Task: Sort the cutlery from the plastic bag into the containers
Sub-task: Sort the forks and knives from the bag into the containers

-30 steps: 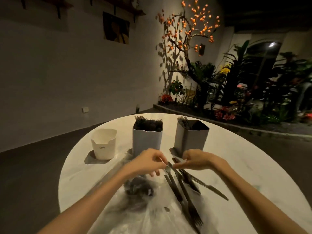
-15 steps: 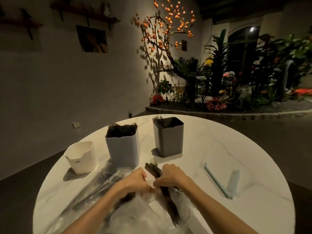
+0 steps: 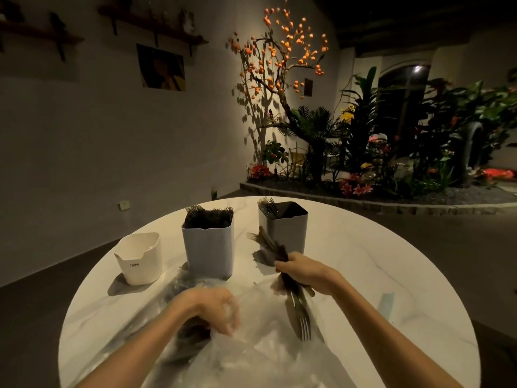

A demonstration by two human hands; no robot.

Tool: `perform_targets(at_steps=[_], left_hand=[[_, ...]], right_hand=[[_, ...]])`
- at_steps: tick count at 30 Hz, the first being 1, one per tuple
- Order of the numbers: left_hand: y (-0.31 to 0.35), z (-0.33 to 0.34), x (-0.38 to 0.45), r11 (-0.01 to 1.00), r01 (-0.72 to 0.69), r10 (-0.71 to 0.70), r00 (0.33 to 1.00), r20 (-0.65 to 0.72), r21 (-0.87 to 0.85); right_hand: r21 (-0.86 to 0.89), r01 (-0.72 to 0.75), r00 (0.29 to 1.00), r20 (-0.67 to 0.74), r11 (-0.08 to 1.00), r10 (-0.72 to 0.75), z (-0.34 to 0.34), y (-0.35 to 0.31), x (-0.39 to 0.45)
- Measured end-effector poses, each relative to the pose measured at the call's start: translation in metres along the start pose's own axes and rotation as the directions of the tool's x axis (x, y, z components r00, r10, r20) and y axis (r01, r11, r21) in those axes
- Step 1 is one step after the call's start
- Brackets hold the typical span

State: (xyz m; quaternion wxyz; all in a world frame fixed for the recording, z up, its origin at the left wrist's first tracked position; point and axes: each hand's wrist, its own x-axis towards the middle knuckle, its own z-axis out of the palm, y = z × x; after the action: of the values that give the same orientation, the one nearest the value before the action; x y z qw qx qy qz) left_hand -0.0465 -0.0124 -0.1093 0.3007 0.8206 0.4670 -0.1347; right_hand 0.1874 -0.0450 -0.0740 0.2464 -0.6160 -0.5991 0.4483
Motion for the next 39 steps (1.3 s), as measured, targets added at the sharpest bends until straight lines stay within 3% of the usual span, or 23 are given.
perform_targets(at_steps=[3,7,10,13,15,20,24,26,28,31,34,35,36,39], left_hand=[[0.001,-0.007,-0.004,0.999,0.005,-0.003,1.000,-0.025,0.050],[0.019,-0.024,-0.014,0.920,-0.186,0.130,0.975,-0.178,-0.344],[0.034,-0.019,-0.005,0.909,-0.271,0.208,0.954,-0.217,-0.317],[0.045,0.001,0.012,0.859,-0.366,0.205,0.887,-0.414,-0.359],[0.048,0.010,0.021,0.808,-0.434,0.228,0.855,-0.466,-0.399],[0.041,0.032,0.047,0.857,-0.355,0.236,0.915,-0.328,-0.375],[0.046,0.039,0.045,0.941,-0.302,0.251,0.925,-0.287,-0.152],[0.051,0.039,0.044,0.931,-0.332,0.282,0.919,-0.275,-0.153],[0.058,0.034,0.037,0.828,-0.404,0.312,0.908,-0.280,-0.389],[0.063,0.019,0.026,0.392,-0.526,0.331,0.846,-0.417,-0.755],[0.066,0.004,0.018,-0.009,-0.509,0.300,0.820,-0.488,-0.861],[0.068,0.001,0.015,-0.075,-0.488,0.291,0.823,-0.488,-0.869],[0.070,0.000,0.013,-0.079,-0.469,0.282,0.836,-0.471,-0.880],[0.077,0.010,0.015,0.058,-0.427,0.179,0.894,-0.411,-0.902]], right_hand=[[0.108,0.079,0.996,-0.052,0.991,-0.074,-0.014,-0.017,-0.015],[0.341,0.201,0.979,-0.091,0.918,-0.180,-0.020,-0.034,-0.029],[0.451,0.350,0.929,-0.280,0.821,-0.242,-0.029,-0.041,-0.027],[0.560,0.391,0.917,-0.301,0.730,-0.261,-0.042,-0.050,-0.025],[0.589,0.400,0.915,-0.297,0.703,-0.271,-0.046,-0.054,-0.024],[0.686,0.411,0.912,-0.299,0.601,-0.281,-0.051,-0.053,-0.022],[0.714,0.408,0.913,-0.304,0.569,-0.272,-0.056,-0.052,-0.022],[0.728,0.408,0.913,-0.307,0.552,-0.270,-0.059,-0.054,-0.025],[0.718,0.408,0.913,-0.302,0.564,-0.276,-0.061,-0.056,-0.029],[0.675,0.367,0.929,-0.235,0.640,-0.284,-0.059,-0.054,-0.036],[0.598,0.230,0.967,-0.052,0.768,-0.249,-0.039,-0.035,-0.036],[0.565,0.179,0.971,0.031,0.805,-0.238,-0.028,-0.026,-0.034],[0.536,0.133,0.969,0.106,0.834,-0.222,-0.015,-0.017,-0.031],[0.539,0.045,0.962,0.203,0.841,-0.182,0.024,0.009,-0.021]])
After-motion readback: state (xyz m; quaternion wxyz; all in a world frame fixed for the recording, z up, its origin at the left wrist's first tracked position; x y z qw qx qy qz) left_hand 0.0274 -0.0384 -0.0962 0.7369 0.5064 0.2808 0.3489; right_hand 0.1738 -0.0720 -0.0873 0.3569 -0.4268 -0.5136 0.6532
